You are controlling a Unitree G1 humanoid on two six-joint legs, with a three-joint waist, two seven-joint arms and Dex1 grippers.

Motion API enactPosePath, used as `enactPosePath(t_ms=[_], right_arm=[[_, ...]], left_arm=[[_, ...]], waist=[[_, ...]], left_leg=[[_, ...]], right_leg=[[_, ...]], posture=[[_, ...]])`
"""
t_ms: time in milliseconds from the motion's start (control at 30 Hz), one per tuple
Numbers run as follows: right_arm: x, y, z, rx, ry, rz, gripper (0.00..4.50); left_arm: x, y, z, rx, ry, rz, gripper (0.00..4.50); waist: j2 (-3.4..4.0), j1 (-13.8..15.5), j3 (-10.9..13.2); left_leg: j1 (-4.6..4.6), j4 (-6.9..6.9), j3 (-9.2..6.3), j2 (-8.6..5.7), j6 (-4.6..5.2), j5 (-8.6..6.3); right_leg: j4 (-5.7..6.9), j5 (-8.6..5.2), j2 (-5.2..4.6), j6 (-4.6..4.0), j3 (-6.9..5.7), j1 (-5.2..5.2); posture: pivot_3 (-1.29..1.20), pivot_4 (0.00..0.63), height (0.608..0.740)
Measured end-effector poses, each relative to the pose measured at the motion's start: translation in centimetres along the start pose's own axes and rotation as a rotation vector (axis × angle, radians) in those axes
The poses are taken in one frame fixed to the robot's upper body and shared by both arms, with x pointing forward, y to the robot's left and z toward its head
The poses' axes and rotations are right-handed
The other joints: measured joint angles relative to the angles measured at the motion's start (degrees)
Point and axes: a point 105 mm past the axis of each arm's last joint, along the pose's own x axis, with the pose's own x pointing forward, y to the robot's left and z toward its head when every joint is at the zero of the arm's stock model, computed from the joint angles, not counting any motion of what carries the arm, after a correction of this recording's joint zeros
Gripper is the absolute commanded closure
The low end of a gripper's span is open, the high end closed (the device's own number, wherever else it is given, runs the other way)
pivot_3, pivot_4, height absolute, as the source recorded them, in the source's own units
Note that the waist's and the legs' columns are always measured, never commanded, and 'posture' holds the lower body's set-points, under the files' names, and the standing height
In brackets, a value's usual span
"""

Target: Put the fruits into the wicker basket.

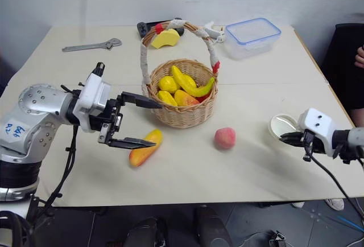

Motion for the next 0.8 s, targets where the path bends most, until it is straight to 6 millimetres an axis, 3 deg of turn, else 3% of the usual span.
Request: enactPosePath(t_ms=[100,200,267,333,400,500,600,800], right_arm=[[0.5,0.1,-0.5,0.052,-0.022,0.0,2.29],[0.2,0.5,0.4,0.097,-0.078,0.051,1.34],[-0.6,0.7,2.1,0.142,-0.136,0.087,0.62],[-1.6,1.1,6.0,0.177,-0.259,0.138,0.03],[-2.7,2.4,10.5,0.16,-0.396,0.21,0.03],[-3.3,6.0,15.1,0.069,-0.509,0.326,0.03],[-2.9,8.9,17.1,0.003,-0.559,0.395,0.03],[-3.1,10.8,18.9,-0.056,-0.611,0.428,0.03]], left_arm=[[0.0,0.6,-0.1,-0.006,-0.006,0.027,0.0],[-0.1,0.8,-0.3,-0.015,0.001,0.043,0.0],[-0.4,1.2,-0.8,-0.041,0.032,0.087,0.0],[-1.6,1.7,-2.0,-0.146,0.106,0.18,0.0],[-2.6,1.3,-3.0,-0.244,0.164,0.244,0.0],[-3.3,-0.5,-4.1,-0.378,0.27,0.267,0.0],[-3.5,-1.4,-5.2,-0.525,0.363,0.322,0.0],[-3.7,-1.7,-8.6,-0.657,0.54,0.465,0.0]], waist=[[0.02,0.0,0.0],[0.04,0.0,0.0],[0.06,0.0,0.0],[0.08,-0.5,0.0],[0.05,-0.9,0.1],[-0.12,-0.9,0.1],[-0.15,-0.1,0.1],[-0.19,0.8,0.1]], left_leg=[[0.01,-0.03,-0.06,-0.01,-0.04,0.2],[0.01,-0.04,-0.07,-0.01,-0.03,0.28],[0.02,-0.04,-0.07,-0.01,-0.03,0.31],[0.03,-0.07,-0.11,0.02,-0.07,0.33],[0.02,-0.17,-0.24,0.04,-0.19,0.4],[-0.04,-0.26,-0.53,0.03,-0.31,0.43],[-0.13,-0.25,-0.56,-0.05,-0.21,0.37],[-0.31,-0.21,-0.51,-0.08,0.13,0.14]], right_leg=[[0.05,0.02,0.02,-0.04,0.0,0.0],[0.07,0.08,0.02,-0.05,0.0,0.01],[0.09,0.12,0.02,-0.04,0.01,0.0],[0.18,0.13,0.02,-0.06,0.02,-0.01],[0.22,0.12,0.04,-0.06,-0.04,-0.03],[0.19,0.09,0.07,-0.11,-0.23,-0.03],[0.06,0.06,0.01,-0.08,-0.24,-0.03],[-0.42,0.12,-0.08,-0.01,-0.24,0.04]], posture=[[0.0,0.15,0.74],[0.0,0.15,0.74],[0.0,0.15,0.74],[0.0,0.15,0.74],[0.0,0.15,0.74],[0.0,0.15,0.74],[0.0,0.15,0.74],[0.0,0.15,0.74]])
